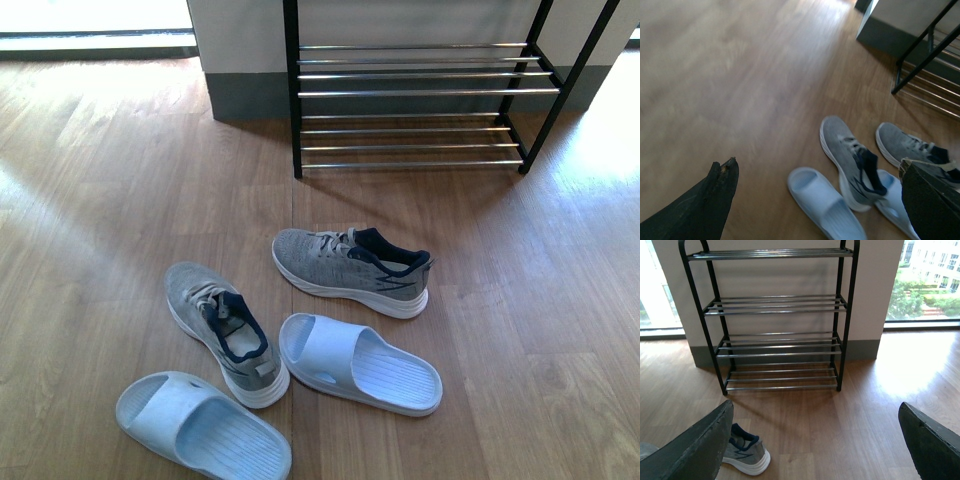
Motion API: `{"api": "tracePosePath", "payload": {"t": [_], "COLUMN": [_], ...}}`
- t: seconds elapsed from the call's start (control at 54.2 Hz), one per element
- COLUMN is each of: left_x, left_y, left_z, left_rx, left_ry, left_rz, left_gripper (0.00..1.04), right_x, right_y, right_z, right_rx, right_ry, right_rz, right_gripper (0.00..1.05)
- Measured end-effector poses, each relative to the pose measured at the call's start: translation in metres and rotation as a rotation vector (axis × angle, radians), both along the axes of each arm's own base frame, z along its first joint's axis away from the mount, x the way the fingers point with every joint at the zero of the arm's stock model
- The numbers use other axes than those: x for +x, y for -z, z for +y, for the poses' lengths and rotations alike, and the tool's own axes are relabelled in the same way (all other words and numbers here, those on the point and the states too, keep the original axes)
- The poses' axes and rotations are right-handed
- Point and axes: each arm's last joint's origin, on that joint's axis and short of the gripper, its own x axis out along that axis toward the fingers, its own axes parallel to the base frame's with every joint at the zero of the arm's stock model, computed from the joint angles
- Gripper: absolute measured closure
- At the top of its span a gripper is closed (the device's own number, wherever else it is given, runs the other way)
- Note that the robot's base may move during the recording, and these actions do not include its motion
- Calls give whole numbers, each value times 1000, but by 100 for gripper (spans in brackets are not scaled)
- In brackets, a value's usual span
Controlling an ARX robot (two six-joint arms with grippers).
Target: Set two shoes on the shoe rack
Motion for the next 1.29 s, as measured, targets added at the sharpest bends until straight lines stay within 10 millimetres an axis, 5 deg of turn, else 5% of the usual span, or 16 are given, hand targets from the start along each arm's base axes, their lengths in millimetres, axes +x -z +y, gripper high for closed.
{"api": "tracePosePath", "payload": {"t": [0.129, 0.277, 0.369, 0.572, 0.904, 1.292], "left_x": [28, 88, 138, 195, 234, 269], "left_y": [1, 4, 39, 126, 198, 242], "left_z": [-5, -20, -32, -58, -78, -104], "left_rx": [-168, -190, -139, -72, -69, -114], "left_ry": [-49, -44, -17, 70, 112, 167], "left_rz": [48, 97, 258, 537, 650, 700], "left_gripper": [9, 9, 9, 9, 9, 9], "right_x": [0, 0, 0, 0, 0, 0], "right_y": [0, 0, 0, 0, 0, 0], "right_z": [0, 0, 0, 0, 0, 0], "right_rx": [0, 0, 0, 0, 0, 0], "right_ry": [0, 0, 0, 0, 0, 0], "right_rz": [0, 0, 0, 0, 0, 0], "right_gripper": [9, 9, 9, 9, 9, 9]}}
